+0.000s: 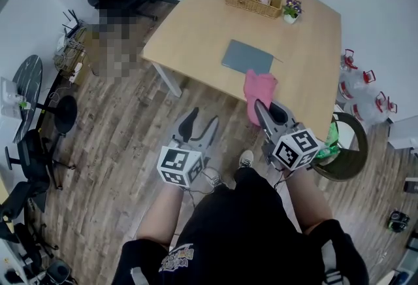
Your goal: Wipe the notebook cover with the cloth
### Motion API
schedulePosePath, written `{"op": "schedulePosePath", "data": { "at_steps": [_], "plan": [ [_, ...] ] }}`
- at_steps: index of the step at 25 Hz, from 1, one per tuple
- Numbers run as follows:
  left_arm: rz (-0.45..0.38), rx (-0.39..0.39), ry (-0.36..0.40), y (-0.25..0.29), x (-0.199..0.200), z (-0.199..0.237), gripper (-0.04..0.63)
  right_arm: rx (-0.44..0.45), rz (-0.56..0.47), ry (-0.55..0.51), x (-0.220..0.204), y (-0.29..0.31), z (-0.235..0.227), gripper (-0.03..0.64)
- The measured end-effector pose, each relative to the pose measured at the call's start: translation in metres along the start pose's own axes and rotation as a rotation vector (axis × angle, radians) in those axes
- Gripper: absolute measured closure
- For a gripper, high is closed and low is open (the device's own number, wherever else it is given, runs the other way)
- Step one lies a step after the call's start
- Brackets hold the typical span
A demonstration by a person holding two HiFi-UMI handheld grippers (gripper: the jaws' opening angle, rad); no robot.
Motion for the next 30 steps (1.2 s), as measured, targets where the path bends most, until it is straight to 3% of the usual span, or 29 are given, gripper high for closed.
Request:
{"op": "schedulePosePath", "data": {
  "at_steps": [13,30],
  "plan": [
    [0.047,0.016,-0.019,0.049,0.007,0.026,0.373,0.007,0.016,0.034,0.011,0.046,-0.047,0.546],
    [0.125,0.044,-0.032,0.187,0.035,0.049,0.377,-0.001,0.009,0.073,0.055,0.105,-0.185,0.546]
  ]
}}
Point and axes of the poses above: the fingertips, and each gripper's own axes: y forward along the fingers, z to its left, x out of its top, the point moved 2 cm from there along -y, backward along the fingers, and after that the axes turned 6 degrees about z, right-handed, at the moved point
